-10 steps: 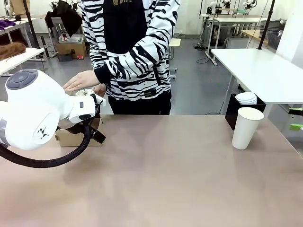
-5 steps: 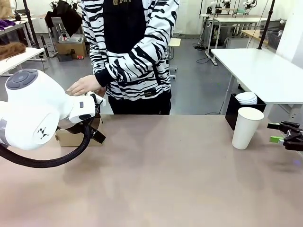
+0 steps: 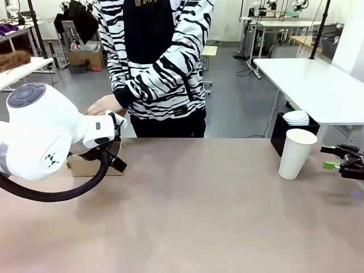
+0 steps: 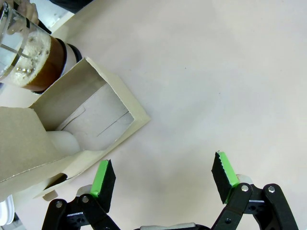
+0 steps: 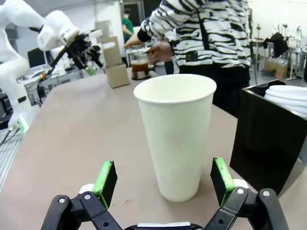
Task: Pour a drink into a cup and package it in a carrier.
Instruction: Pick up the 600 ml Paper Cup and place it in the middle top area of the table, then when a person places the Paper Cup Lid on the 600 ml Paper Cup , lift the 600 ml Paper Cup.
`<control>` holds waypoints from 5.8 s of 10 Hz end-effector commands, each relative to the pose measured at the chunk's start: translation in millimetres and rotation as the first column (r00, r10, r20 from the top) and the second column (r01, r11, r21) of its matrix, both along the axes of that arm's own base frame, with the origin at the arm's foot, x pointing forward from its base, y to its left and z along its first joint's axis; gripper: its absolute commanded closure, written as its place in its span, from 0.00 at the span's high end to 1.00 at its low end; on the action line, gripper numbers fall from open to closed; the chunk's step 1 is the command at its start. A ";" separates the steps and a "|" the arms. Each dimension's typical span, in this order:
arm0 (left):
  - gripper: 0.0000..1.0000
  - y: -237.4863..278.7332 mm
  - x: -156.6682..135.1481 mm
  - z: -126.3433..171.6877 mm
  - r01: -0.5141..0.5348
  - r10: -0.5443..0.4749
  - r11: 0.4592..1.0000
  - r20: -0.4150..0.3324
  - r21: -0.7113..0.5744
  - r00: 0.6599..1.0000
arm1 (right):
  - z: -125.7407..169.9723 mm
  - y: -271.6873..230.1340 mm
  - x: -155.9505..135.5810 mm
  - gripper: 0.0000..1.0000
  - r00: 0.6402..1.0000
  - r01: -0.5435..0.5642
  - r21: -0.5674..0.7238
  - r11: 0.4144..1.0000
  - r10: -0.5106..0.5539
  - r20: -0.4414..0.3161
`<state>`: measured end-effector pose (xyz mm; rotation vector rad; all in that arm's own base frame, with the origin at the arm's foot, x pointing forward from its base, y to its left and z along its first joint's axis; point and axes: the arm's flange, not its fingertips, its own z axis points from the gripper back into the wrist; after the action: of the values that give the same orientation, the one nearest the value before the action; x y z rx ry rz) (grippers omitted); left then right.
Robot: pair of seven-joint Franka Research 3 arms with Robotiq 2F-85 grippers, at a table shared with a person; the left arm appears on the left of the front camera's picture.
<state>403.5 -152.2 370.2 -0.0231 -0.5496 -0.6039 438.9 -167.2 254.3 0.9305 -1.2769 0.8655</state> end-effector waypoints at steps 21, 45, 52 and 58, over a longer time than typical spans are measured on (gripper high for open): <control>1.00 0.1 -0.2 0.3 0.001 -0.001 1.000 0.000 -0.002 1.000 | -34.7 78.6 63.5 0.76 0.998 -0.010 0.055 0.998 0.013 -0.054; 1.00 0.1 -0.2 0.3 0.001 -0.001 1.000 0.000 -0.002 1.000 | -5.9 306.2 180.5 0.76 0.998 -0.008 0.037 0.999 0.011 -0.068; 1.00 0.1 -0.2 0.3 0.001 -0.001 1.000 0.000 -0.002 1.000 | -5.9 306.2 180.5 0.76 0.998 -0.008 0.037 0.999 0.011 -0.068; 1.00 0.1 -0.2 0.3 0.001 -0.001 1.000 0.000 -0.002 1.000 | -5.9 306.2 180.5 0.76 0.998 -0.008 0.037 0.999 0.011 -0.068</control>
<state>403.5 -152.4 370.1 -0.0226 -0.5494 -0.6044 619.7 138.0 247.4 0.9824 -1.2364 0.8203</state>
